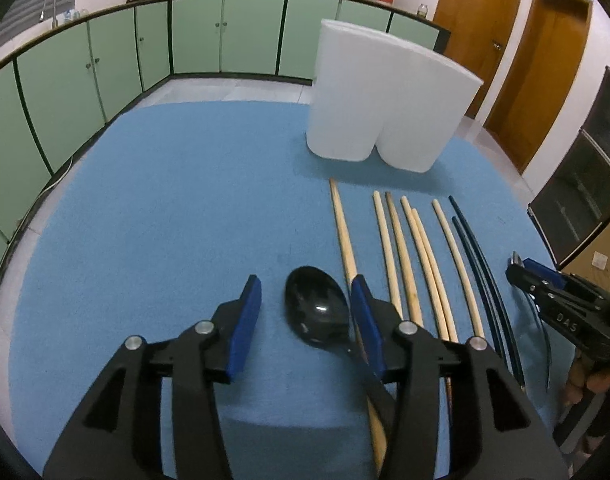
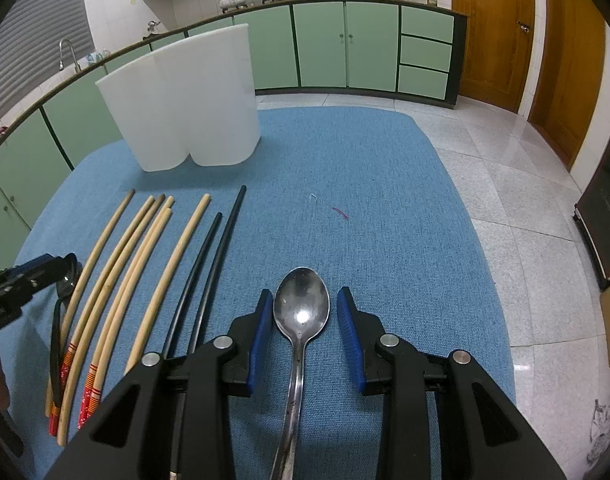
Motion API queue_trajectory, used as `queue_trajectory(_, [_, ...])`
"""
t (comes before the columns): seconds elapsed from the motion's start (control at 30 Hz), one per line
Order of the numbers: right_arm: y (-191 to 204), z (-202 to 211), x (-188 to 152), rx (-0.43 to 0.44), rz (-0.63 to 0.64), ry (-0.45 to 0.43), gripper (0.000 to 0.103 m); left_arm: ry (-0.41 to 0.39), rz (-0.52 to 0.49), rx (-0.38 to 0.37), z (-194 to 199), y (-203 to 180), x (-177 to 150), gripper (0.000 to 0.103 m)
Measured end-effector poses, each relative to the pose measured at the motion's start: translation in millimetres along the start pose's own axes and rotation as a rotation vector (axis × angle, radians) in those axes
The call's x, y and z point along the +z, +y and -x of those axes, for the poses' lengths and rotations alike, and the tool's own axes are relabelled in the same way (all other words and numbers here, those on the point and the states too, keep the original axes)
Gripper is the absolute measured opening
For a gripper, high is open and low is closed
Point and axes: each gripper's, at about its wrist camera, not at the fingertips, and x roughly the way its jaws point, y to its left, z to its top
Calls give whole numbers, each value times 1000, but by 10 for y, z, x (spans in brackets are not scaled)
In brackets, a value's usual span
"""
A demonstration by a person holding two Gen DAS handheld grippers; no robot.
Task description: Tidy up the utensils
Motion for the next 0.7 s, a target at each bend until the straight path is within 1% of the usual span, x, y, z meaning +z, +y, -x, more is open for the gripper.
queue_trajectory(0.1, [0, -1, -1, 0, 0, 0, 33, 14, 22, 14, -62, 15, 3, 53])
queue_trajectory(0.2, [-3, 4, 0, 3, -3, -1, 33, 20, 34, 37, -111, 19, 0, 54])
queue_trajectory(0.27, [-8, 8, 2, 5, -4, -2, 33, 21, 45, 43, -120, 41, 12, 51])
queue_trajectory(0.33, [-10, 10, 1, 5, -4, -2, 33, 23, 45, 49, -129, 50, 26, 39])
queue_trajectory(0.37, [-11, 12, 1, 5, -4, -3, 33, 19, 38, 50, -128, 45, 24, 34])
queue_trajectory(0.43, [-13, 11, 0, 6, -6, -3, 33, 15, 30, 46, -125, 33, 18, 19])
queue_trajectory(0.47, [-11, 13, -1, 5, -5, -3, 33, 12, 25, 40, -119, 29, 21, 13])
queue_trajectory(0.53, [-15, 11, -4, 5, -5, -3, 33, 6, 18, 24, -116, 26, 18, 9])
queue_trajectory(0.7, [-12, 10, -3, 4, -4, -3, 33, -21, -15, -25, -72, -8, 5, 6])
